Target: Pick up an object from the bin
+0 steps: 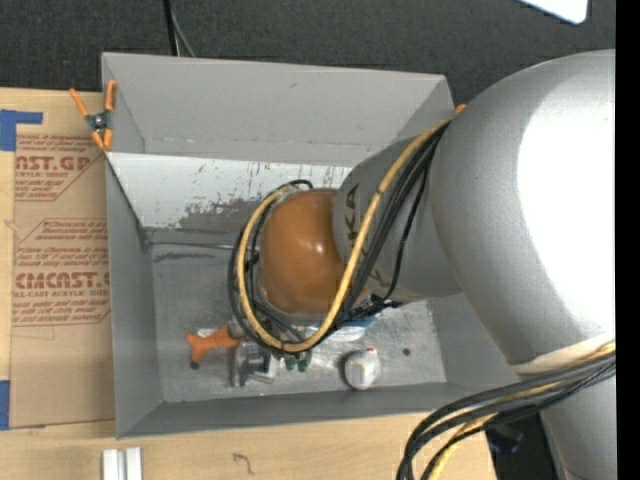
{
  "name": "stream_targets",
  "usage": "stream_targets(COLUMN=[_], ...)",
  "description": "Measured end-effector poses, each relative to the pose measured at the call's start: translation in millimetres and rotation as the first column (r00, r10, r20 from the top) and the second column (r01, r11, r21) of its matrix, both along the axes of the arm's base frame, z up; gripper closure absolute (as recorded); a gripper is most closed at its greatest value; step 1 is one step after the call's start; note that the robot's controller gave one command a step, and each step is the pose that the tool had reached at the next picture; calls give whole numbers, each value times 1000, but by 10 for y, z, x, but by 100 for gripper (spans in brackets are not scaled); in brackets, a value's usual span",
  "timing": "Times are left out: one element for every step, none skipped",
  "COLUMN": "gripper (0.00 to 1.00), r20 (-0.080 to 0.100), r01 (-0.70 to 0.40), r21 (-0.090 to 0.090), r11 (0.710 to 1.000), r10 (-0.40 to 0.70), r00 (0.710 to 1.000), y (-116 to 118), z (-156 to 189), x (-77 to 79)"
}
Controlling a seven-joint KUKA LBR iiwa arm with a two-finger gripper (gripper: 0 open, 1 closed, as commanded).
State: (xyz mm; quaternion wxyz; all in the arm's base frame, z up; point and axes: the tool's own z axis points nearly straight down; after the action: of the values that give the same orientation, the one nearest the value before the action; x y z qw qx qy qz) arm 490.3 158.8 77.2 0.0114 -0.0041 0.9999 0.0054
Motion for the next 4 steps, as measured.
stream_targets(gripper=[100, 100, 100, 100], r20=[0, -21, -21, -15], r01=[0, -2, -2, 98], r21=[0, -10, -10, -8], r11=[1000, 1000, 1000, 995], r10=[0, 2, 2, -98], r00=[1000, 1000, 1000, 995], y=[1, -154, -153, -86], z=[0, 1033, 1033, 863], x=[0, 249, 249, 281])
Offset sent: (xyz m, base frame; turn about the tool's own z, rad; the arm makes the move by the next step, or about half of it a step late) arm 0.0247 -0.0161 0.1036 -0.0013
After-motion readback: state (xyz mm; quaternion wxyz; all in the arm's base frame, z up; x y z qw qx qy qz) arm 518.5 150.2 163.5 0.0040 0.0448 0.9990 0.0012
